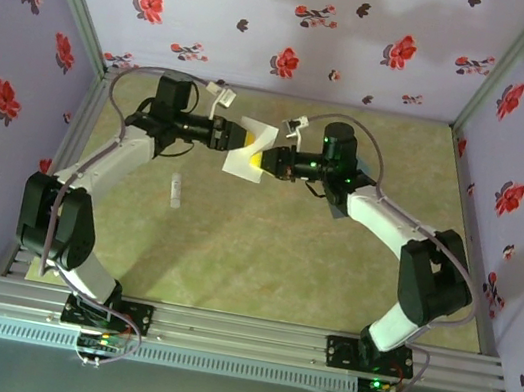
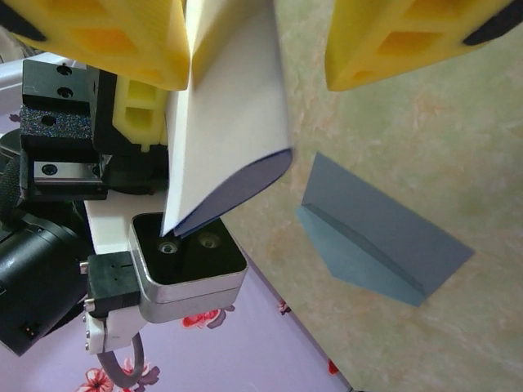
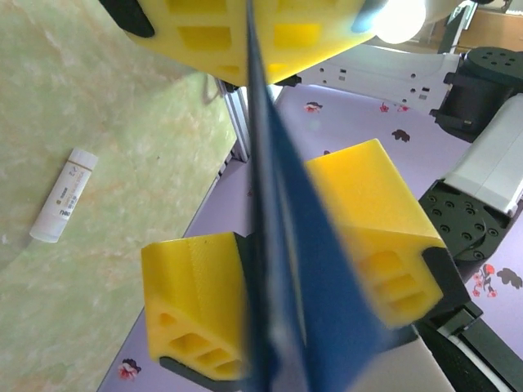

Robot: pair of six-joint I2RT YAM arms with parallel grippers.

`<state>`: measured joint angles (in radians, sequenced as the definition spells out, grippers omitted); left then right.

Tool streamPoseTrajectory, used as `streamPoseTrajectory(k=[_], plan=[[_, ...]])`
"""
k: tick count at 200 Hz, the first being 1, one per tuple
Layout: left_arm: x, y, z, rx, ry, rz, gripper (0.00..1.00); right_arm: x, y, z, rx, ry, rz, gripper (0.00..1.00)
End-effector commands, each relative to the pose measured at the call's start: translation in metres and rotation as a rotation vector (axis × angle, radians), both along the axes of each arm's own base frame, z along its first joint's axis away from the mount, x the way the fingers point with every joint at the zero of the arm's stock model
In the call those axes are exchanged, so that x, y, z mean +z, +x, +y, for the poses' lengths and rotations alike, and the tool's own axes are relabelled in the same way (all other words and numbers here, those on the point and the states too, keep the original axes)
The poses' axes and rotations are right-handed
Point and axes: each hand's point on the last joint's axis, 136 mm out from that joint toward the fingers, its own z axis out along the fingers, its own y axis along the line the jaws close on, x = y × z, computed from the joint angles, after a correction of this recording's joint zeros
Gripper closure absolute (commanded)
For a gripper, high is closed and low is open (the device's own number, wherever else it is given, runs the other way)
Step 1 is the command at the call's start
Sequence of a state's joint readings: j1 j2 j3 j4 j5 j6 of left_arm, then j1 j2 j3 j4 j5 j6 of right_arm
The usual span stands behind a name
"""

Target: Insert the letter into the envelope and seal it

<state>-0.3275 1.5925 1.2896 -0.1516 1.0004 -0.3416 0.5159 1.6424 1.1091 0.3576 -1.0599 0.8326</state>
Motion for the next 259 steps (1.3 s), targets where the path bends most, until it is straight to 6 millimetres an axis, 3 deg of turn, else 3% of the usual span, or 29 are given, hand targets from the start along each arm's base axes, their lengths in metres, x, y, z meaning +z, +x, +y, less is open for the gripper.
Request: streamPoseTrajectory(k=[1, 19, 43, 86, 107, 171, 259], plan=[[0.007, -0.003, -0.004, -0.042, -0.011, -0.022, 0.61, 0.004, 0.000, 0.004, 0.034, 0.006, -0.030, 1.00], [0.007, -0.003, -0.004, -0.043, -0.008, -0.021, 0.74, 0.003, 0.000, 0.004, 0.037, 0.004, -0.030, 1.00], [0.006, -0.003, -0.003, -0.041, -0.009, -0.015, 1.00, 0.001, 0.000, 0.003, 0.036, -0.002, -0.027, 0.97], [0.016, 0.010, 0.000, 0.035, -0.072, -0.023, 1.00, 0.004, -0.002, 0.002, 0.035, 0.017, -0.028, 0.71], [0.022, 0.024, 0.005, 0.107, -0.137, -0.018, 1.00, 0.008, -0.002, 0.003, 0.038, 0.046, -0.022, 0.66], [0.024, 0.036, 0.006, 0.150, -0.204, 0.004, 1.00, 0.008, -0.004, 0.000, 0.039, 0.065, -0.012, 0.69], [0.026, 0.022, 0.002, 0.074, -0.210, 0.019, 1.00, 0.012, 0.006, -0.013, -0.017, 0.072, -0.029, 0.68]])
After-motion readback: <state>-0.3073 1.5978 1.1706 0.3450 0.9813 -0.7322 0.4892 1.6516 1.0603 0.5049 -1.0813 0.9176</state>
